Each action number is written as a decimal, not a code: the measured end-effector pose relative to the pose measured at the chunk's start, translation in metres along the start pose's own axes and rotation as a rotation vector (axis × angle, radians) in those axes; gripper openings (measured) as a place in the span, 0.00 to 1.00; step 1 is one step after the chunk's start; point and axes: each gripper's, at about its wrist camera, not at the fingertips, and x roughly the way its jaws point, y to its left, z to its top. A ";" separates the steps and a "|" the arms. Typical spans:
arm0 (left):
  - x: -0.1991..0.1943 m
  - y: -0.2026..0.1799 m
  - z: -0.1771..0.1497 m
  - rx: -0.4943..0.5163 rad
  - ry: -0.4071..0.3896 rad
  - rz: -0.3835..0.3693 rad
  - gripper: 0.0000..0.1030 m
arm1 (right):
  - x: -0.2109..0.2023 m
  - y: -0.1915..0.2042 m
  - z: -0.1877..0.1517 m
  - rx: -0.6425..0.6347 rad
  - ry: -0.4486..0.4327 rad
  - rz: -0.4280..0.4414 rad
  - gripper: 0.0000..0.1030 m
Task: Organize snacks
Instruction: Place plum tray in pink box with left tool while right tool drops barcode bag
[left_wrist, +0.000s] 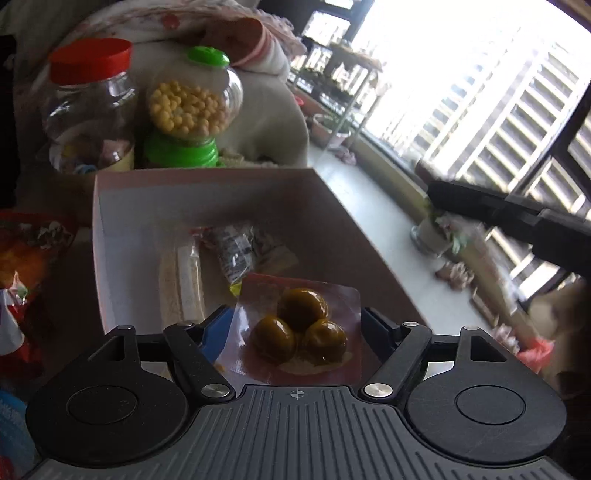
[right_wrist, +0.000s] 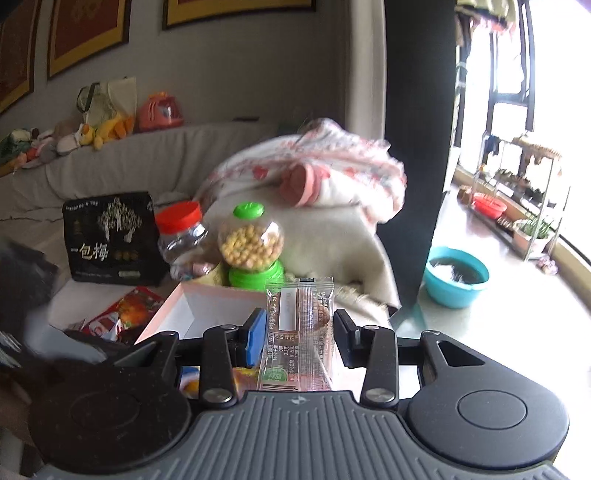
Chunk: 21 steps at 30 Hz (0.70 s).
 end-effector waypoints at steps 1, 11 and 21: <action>-0.008 0.005 0.001 -0.043 -0.028 -0.027 0.79 | 0.007 0.003 -0.001 -0.001 0.012 0.011 0.38; -0.042 0.026 -0.010 0.016 -0.064 -0.050 0.78 | 0.054 0.027 0.010 -0.032 0.031 0.005 0.58; -0.135 0.098 -0.026 -0.176 -0.392 0.192 0.78 | 0.039 0.055 -0.002 -0.131 0.074 -0.025 0.66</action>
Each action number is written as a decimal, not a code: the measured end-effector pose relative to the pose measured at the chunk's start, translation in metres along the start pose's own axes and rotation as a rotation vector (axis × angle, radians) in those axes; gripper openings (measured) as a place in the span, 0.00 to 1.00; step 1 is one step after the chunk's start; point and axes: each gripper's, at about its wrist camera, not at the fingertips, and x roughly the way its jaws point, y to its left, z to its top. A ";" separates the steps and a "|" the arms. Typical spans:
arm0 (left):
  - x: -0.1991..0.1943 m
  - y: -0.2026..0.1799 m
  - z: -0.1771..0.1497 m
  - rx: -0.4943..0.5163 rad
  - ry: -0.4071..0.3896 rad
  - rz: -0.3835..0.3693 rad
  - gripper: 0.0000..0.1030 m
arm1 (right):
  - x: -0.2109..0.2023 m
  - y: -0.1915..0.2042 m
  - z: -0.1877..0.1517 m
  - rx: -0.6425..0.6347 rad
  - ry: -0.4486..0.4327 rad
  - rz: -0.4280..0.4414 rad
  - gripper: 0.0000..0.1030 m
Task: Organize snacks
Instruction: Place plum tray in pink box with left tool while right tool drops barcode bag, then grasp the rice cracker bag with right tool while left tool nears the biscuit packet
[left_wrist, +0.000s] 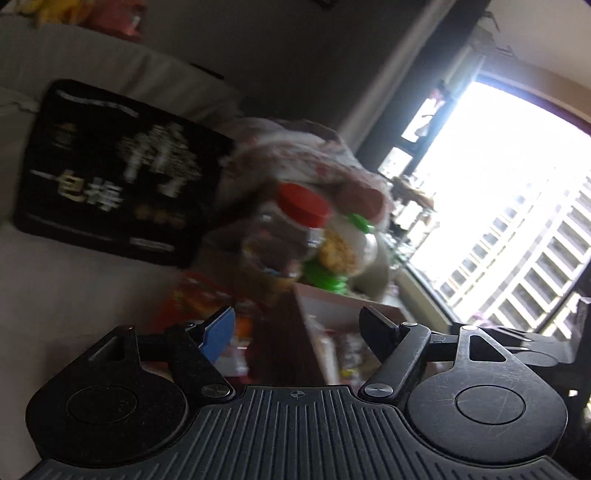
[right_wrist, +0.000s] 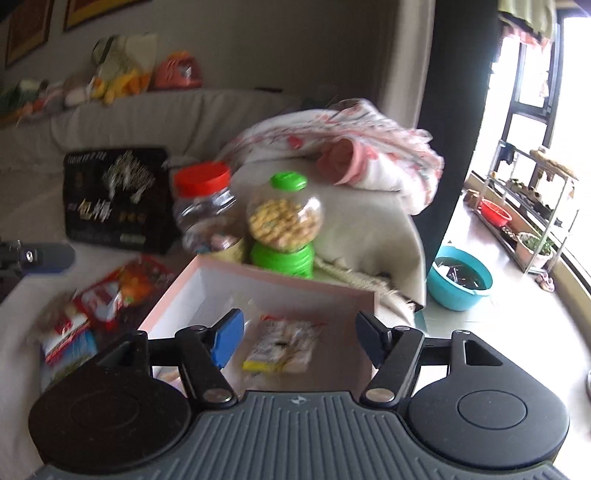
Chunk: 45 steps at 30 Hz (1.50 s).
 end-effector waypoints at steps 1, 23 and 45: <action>-0.007 0.010 -0.001 0.021 0.006 0.077 0.77 | 0.001 0.008 0.001 -0.007 0.010 0.020 0.66; -0.006 0.073 -0.030 -0.012 0.141 0.280 0.75 | 0.012 0.199 -0.034 -0.363 0.085 0.239 0.66; -0.115 0.118 -0.065 -0.117 0.089 0.274 0.20 | 0.066 0.222 -0.008 -0.157 0.148 0.339 0.68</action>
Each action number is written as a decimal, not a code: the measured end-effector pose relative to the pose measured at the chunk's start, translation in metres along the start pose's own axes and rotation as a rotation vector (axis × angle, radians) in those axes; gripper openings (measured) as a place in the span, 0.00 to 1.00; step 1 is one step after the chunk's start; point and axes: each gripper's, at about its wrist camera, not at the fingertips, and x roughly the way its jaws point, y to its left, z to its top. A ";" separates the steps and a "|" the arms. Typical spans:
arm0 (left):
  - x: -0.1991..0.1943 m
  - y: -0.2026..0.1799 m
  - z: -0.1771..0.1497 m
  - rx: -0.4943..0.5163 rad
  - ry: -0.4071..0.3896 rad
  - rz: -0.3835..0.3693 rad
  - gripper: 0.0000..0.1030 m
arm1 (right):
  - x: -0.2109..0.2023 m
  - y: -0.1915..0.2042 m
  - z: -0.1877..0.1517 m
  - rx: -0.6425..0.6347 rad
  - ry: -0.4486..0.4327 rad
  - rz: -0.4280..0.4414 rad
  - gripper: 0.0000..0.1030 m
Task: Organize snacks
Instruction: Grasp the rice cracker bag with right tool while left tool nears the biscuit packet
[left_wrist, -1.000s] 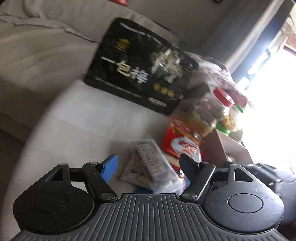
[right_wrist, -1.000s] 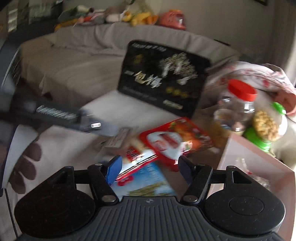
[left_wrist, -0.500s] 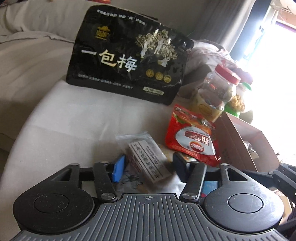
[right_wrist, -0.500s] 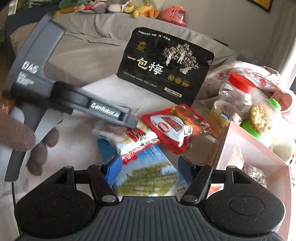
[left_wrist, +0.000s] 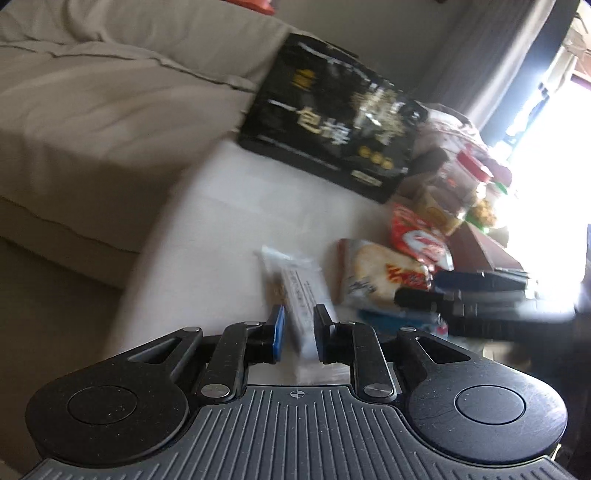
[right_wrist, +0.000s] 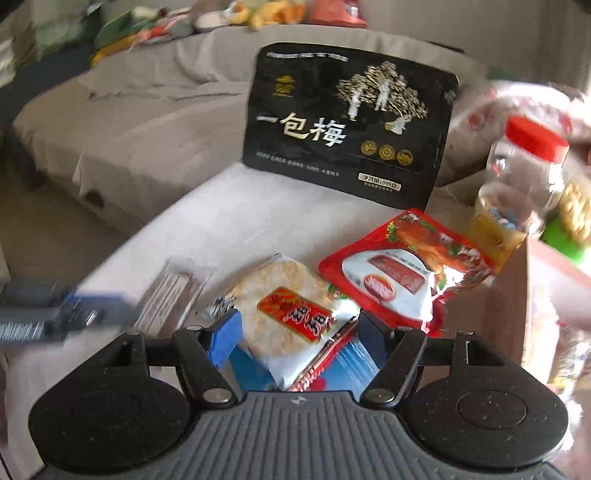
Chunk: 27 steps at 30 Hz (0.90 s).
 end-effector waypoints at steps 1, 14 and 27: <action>-0.003 0.003 -0.001 0.004 -0.003 0.013 0.20 | 0.004 0.001 0.002 0.007 -0.007 -0.002 0.68; -0.007 0.014 -0.005 0.016 -0.002 0.049 0.19 | -0.005 0.057 0.009 -0.322 -0.054 0.049 0.79; -0.007 0.013 -0.006 0.030 0.004 0.054 0.19 | 0.044 0.048 0.029 -0.300 0.083 0.139 0.83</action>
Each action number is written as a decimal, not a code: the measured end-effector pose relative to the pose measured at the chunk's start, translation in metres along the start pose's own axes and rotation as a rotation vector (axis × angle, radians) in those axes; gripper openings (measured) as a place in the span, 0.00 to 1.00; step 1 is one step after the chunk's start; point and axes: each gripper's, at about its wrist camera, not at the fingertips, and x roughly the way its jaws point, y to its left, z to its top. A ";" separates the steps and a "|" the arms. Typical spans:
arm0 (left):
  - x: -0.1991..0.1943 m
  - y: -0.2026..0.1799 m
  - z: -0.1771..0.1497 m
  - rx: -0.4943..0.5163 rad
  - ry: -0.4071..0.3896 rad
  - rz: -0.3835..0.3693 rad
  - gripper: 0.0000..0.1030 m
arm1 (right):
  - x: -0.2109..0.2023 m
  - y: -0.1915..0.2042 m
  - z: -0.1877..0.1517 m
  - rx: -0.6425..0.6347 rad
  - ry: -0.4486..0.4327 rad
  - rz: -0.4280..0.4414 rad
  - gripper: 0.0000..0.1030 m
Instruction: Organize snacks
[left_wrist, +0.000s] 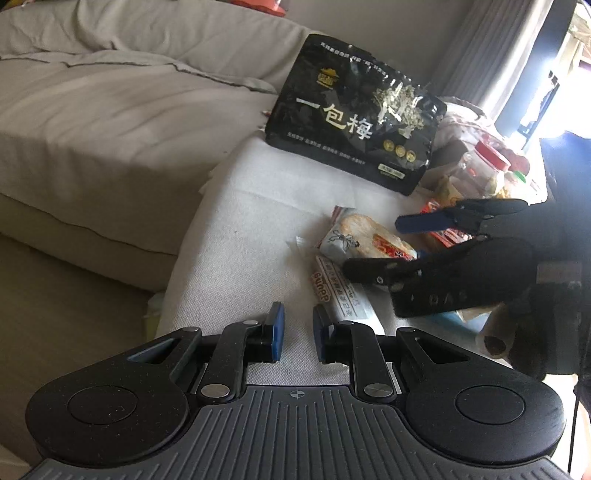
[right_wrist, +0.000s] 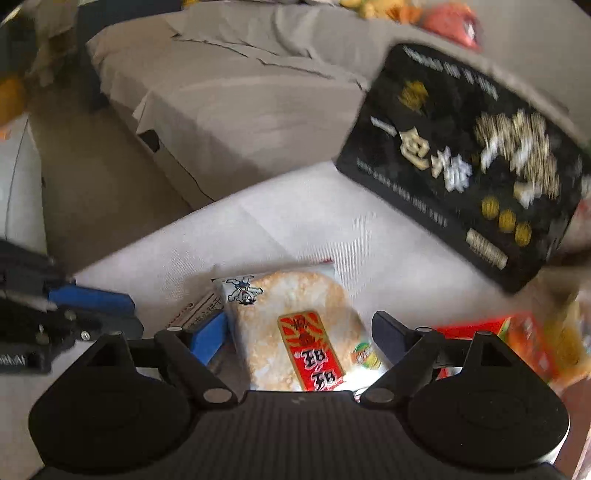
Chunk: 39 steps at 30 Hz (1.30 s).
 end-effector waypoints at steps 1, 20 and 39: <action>0.000 0.000 0.000 0.000 0.000 0.001 0.19 | 0.000 -0.005 -0.001 0.033 0.012 0.020 0.83; 0.010 -0.034 0.014 0.061 -0.014 -0.019 0.20 | -0.105 0.032 -0.097 0.154 -0.035 0.005 0.71; 0.049 -0.091 0.002 0.357 0.008 0.125 0.28 | -0.147 0.004 -0.193 0.369 -0.016 -0.179 0.73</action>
